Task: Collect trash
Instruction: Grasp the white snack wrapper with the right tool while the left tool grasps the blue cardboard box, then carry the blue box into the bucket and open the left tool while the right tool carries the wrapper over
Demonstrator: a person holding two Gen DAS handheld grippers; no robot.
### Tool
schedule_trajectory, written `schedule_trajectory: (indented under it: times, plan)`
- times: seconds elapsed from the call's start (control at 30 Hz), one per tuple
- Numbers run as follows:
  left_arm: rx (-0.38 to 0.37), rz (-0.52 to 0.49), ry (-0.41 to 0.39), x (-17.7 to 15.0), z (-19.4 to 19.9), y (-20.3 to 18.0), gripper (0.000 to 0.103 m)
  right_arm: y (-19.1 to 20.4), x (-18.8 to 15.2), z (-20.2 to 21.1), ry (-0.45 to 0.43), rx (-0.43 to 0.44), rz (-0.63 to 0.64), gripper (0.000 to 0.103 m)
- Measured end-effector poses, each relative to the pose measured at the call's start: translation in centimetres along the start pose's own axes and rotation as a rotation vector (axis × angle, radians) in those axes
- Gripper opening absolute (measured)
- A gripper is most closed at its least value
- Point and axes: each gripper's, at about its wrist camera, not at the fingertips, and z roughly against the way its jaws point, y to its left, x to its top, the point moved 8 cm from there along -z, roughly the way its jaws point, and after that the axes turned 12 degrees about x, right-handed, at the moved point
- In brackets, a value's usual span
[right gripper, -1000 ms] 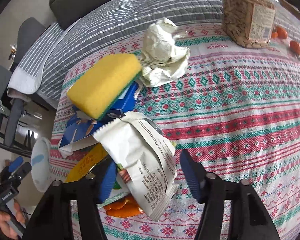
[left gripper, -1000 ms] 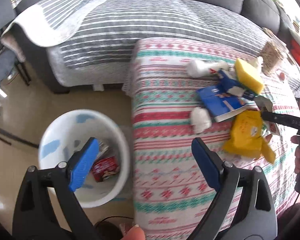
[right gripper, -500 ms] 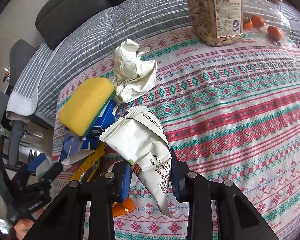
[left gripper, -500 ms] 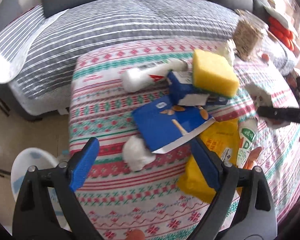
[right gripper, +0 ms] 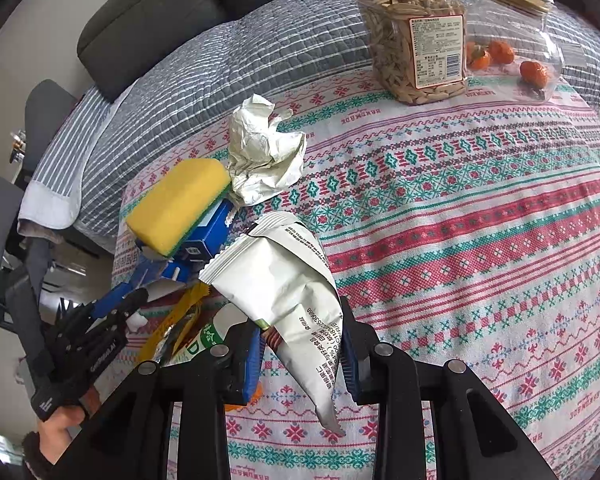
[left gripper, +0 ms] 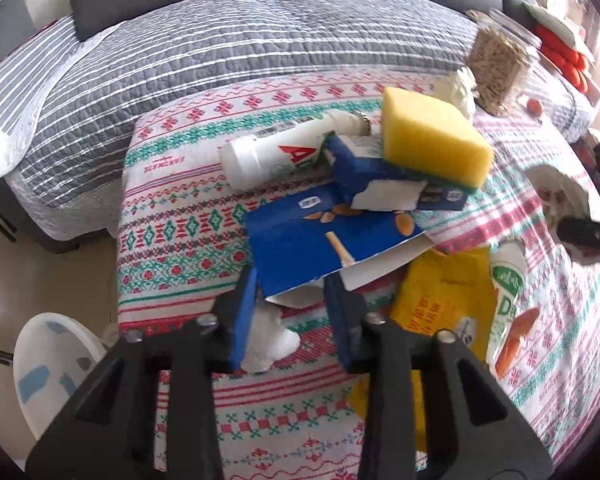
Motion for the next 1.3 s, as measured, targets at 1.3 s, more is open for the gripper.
schedule_trajectory:
  times: [1.3]
  plan:
    - [0.052,0.129,-0.071,-4.8,7.9,11.0,0.009,10.1,-4.1,2.4,-0.037,0.075,0.229,0.033]
